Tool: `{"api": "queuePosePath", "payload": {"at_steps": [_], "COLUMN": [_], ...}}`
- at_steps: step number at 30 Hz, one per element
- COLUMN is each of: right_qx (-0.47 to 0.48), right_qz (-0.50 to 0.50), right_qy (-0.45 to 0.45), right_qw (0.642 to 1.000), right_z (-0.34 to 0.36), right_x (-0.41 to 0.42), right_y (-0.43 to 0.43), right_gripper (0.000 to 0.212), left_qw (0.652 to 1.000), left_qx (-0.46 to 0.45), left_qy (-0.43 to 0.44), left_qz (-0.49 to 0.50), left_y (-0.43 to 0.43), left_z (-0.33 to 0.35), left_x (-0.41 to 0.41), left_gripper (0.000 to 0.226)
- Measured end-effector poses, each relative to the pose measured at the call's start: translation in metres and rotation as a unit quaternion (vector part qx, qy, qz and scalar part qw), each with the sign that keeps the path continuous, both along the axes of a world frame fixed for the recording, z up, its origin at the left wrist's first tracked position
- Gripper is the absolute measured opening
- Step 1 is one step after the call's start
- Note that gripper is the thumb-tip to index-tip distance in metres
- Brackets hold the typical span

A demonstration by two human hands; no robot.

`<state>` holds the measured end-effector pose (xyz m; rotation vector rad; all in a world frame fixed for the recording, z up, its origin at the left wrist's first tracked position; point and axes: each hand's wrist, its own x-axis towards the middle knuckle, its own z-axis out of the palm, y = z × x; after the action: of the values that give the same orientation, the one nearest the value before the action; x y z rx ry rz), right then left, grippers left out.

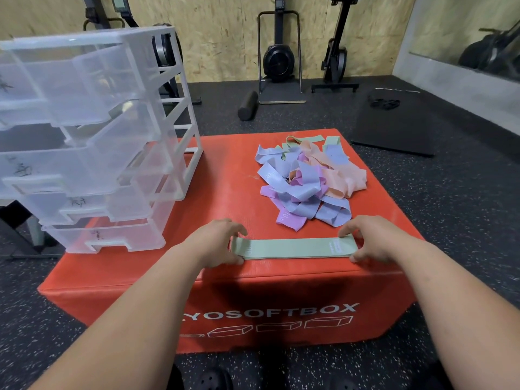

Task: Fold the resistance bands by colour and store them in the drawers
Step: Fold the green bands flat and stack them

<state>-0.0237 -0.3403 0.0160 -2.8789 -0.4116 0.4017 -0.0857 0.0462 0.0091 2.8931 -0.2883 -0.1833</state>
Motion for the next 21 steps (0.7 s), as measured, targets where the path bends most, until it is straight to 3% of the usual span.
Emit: {"api": "queuePosePath", "payload": {"at_steps": [3, 11, 18, 21], "right_qx": [0.02, 0.142, 0.197, 0.18], "right_qz": [0.004, -0.02, -0.033, -0.039], "right_qy": [-0.002, -0.075, -0.132, -0.15], "right_qw": [1.0, 0.987, 0.971, 0.971], "right_z": [0.005, 0.011, 0.019, 0.026], "right_x": [0.003, 0.021, 0.065, 0.105], "right_y": [0.001, 0.025, 0.057, 0.064], "right_gripper": [0.069, 0.047, 0.049, 0.049], "left_qw": [0.999, 0.992, 0.982, 0.979], "left_qx": [-0.03, -0.09, -0.142, -0.155], "left_qy": [-0.011, -0.078, -0.108, -0.115], "left_qz": [0.005, 0.035, 0.061, 0.066], "left_y": [-0.002, -0.024, -0.043, -0.045], "left_z": [0.003, 0.005, -0.005, -0.012], "left_x": [0.007, 0.041, 0.091, 0.118], "left_gripper": [0.069, 0.071, 0.071, 0.073]}}
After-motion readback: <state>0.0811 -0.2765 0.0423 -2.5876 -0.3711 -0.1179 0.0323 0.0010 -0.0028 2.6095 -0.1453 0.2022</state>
